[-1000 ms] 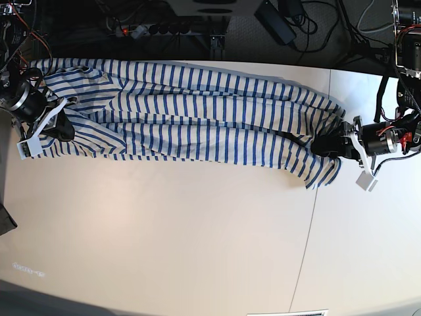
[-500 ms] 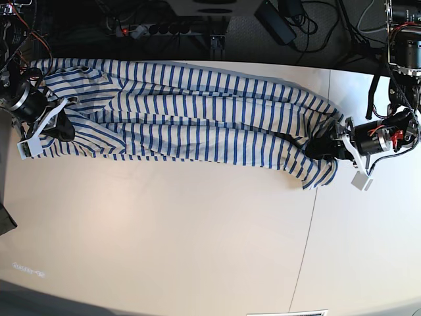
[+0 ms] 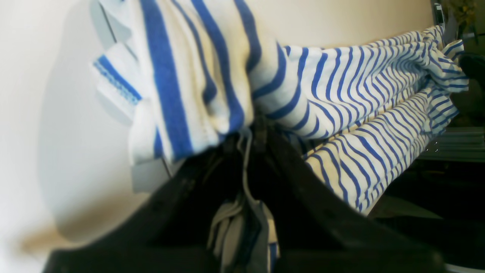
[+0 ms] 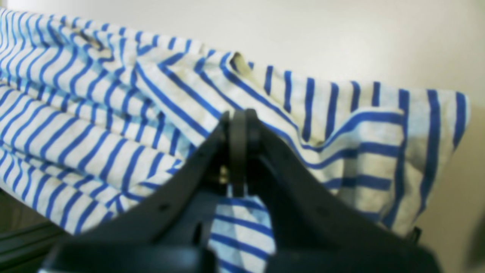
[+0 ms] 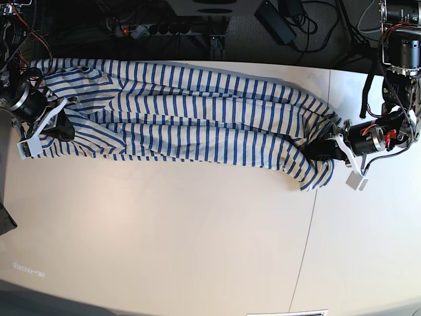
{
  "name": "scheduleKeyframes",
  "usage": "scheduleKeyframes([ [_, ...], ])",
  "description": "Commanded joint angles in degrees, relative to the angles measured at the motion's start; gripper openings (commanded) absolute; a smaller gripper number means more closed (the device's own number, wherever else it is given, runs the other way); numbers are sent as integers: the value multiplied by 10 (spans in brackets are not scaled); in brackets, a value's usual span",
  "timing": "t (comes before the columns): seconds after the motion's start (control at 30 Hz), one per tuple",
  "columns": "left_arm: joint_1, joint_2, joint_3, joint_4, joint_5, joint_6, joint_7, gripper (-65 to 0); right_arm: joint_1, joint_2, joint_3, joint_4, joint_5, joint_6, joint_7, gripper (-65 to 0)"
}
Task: Fold the T-shirt properly
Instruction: 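Pull the folded strip ends apart with both grippers to straighten it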
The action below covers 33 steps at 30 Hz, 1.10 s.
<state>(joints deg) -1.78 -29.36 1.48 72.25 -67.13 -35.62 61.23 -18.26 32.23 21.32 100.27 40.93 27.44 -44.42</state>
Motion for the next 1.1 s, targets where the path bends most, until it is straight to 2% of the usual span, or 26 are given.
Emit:
scheduleKeyframes([
  [0.0, -11, -9, -4, 7, -7, 2, -6, -650, 3, 10, 5, 9, 11, 39, 9, -650],
  [0.2, -11, -15, -9, 7, 8, 2, -6, -650, 6, 11, 6, 12, 28, 39, 24, -650],
  [0.33, -11, -15, -43, 7, 16, 2, -6, -650, 7, 10, 6, 12, 30, 39, 26, -650],
  [0.47, -11, -33, -71, 7, 16, 2, -6, -650, 12, 10, 6, 12, 30, 39, 26, -650],
  [0.7, -11, -61, -76, 7, 16, 2, -6, -650, 27, 10, 6, 12, 30, 39, 26, -650],
  [0.93, -11, -62, -101, 15, 29, 2, -6, -650, 26, 10, 6, 12, 27, 39, 26, -650],
  [1.07, 0, -62, -101, 71, 47, -2, -6, -650, 27, 10, 6, 12, 24, 39, 26, -650],
])
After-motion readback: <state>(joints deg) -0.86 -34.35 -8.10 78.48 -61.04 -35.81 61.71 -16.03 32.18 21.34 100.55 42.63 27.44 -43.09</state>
